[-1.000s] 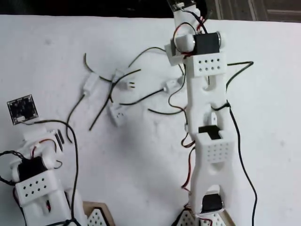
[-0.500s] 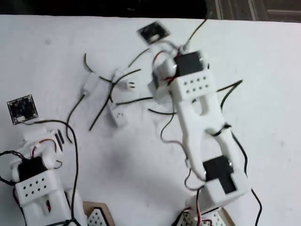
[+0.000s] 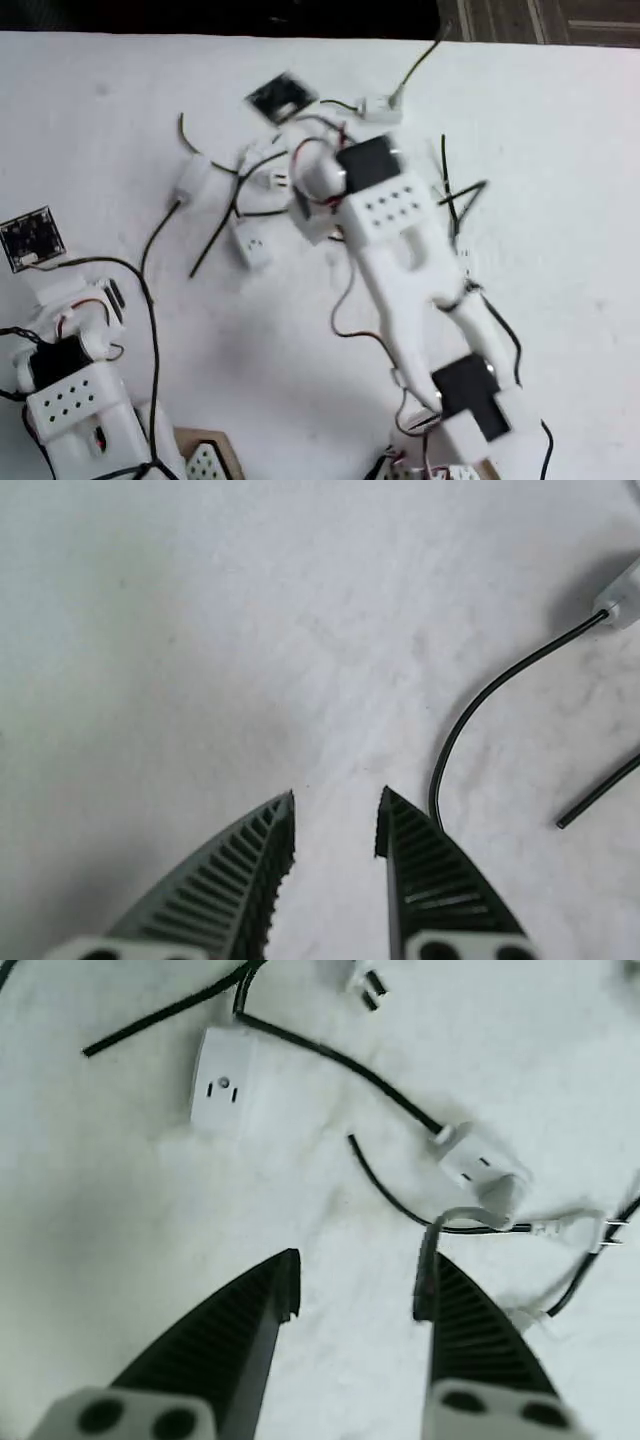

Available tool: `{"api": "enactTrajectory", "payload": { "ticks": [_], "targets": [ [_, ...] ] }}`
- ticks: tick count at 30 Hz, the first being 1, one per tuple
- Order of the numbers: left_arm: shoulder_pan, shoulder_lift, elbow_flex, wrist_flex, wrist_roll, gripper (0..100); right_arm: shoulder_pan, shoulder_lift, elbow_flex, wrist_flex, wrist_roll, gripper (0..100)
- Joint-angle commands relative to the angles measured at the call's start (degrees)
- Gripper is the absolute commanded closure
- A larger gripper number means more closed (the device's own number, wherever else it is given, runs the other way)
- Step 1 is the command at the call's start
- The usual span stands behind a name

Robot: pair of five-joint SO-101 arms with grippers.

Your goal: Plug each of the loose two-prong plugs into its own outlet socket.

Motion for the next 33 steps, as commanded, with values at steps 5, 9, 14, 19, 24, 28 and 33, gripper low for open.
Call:
{"api": "enactTrajectory", "payload": {
  "ticks": [5, 9, 14, 19, 24, 28, 33],
  "targets": [
    [-0.04, -0.92, -0.62, -1.05, -0.62, 85, 9.01, -13.05, -5.89, 2.86, -0.18, 81.5],
    [0.13, -0.92, -0.7, -1.41, -0.62, 85, 11.74, -20.62, 2.2, 2.86, -0.09, 81.5],
    [3.82, -0.92, -0.79, -1.76, -5.1, 85, 12.09, -33.89, 18.46, 2.77, -0.09, 81.5],
    [8.4, -0.48, -5.71, -0.7, -11.78, 86, 14.11, -44.18, 35.69, 0.84, -0.62, 81.6],
    [15.78, -0.31, -18.11, 12.48, -16.44, 91, 16.13, -46.37, 50.73, -6.9, -0.18, 92.5],
    [23.96, 5.67, -29.36, 23.56, -18.73, 90, 15.69, -46.37, 57.49, -10.95, -0.18, 96.4],
    [29.23, 22.81, -42.64, 29.27, -19.43, 87, 16.13, -46.2, 62.07, -15.34, -0.53, 98.0]
  ]
}}
